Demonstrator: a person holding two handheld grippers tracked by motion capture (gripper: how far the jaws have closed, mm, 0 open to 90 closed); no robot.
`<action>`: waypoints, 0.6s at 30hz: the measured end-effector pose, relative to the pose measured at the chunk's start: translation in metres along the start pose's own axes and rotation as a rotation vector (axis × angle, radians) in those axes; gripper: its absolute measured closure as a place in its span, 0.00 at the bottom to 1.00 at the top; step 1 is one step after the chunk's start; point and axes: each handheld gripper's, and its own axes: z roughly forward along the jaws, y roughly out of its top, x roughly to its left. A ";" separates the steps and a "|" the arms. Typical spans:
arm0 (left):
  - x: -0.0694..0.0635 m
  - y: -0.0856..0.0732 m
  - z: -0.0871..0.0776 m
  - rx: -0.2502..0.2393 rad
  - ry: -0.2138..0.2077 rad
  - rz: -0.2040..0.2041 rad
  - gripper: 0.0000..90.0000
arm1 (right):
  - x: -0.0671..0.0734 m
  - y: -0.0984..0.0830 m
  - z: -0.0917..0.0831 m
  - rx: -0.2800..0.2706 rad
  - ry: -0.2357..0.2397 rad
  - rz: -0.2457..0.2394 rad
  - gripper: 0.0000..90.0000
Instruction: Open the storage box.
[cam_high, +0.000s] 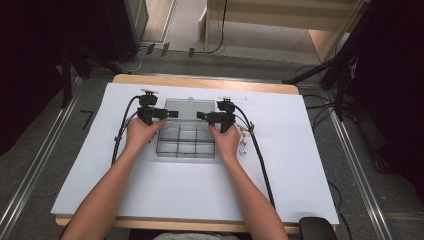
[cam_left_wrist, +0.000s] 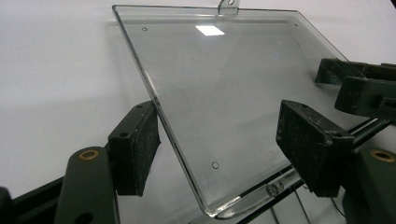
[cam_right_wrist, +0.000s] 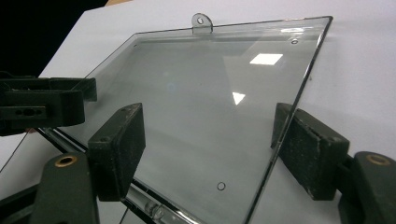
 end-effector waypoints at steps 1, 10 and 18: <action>0.001 0.000 0.000 0.003 -0.002 -0.005 0.35 | 0.000 0.000 0.000 0.002 0.000 0.005 0.30; 0.001 0.000 -0.001 0.014 -0.010 -0.007 0.34 | -0.001 0.001 -0.002 0.016 0.000 0.016 0.31; 0.000 0.001 -0.008 0.012 0.012 0.018 0.36 | -0.003 0.004 -0.008 0.031 -0.020 -0.004 0.34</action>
